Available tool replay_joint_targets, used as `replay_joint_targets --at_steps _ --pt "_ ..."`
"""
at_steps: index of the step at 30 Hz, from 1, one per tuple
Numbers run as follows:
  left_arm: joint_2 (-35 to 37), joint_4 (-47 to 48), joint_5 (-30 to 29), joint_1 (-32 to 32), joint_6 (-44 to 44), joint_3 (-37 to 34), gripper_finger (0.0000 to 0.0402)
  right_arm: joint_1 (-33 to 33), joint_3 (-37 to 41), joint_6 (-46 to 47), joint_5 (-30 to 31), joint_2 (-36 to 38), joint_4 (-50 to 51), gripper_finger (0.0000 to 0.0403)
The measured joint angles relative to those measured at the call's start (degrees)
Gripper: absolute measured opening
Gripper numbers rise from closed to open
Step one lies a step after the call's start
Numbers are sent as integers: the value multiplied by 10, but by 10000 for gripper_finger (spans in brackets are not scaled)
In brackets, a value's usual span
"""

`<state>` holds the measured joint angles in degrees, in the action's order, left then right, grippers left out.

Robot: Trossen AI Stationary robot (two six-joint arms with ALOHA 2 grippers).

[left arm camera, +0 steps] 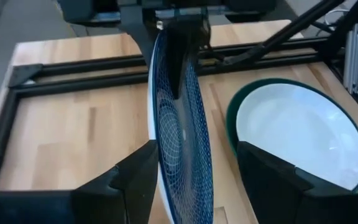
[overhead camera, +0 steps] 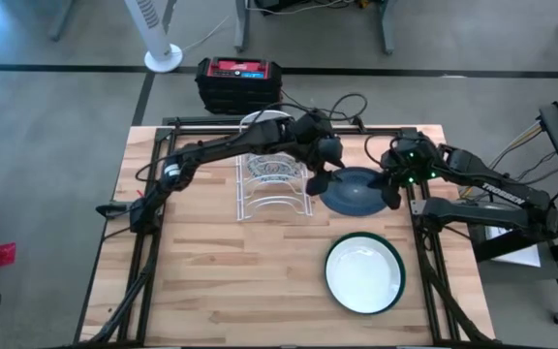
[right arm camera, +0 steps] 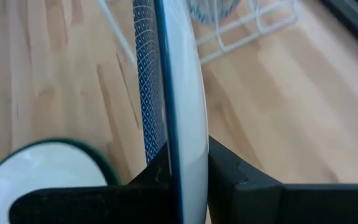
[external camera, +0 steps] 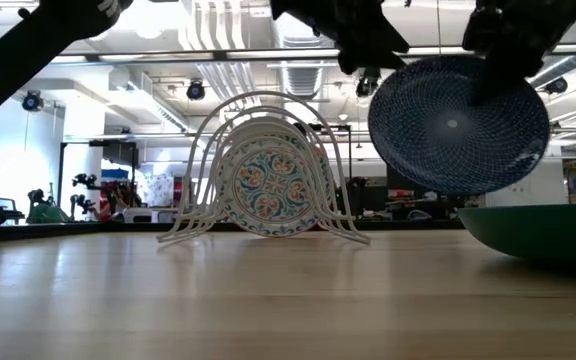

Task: Sort dishes
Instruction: Put the blue patterned plate into the dish rack

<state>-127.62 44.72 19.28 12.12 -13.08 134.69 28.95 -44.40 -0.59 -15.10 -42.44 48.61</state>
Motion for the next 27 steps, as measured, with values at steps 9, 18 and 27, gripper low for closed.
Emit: replay_joint_targets --at_steps 9,18,27 --pt "71 54 -56 -6 0 -2 205 1 -1 -6 26 -16 -122 28" --pt "136 90 -115 -12 1 -2 205 1 -12 -19 33 -15 -155 28" --pt "212 165 -186 -25 17 -2 205 1 -13 -36 32 -28 -233 28"
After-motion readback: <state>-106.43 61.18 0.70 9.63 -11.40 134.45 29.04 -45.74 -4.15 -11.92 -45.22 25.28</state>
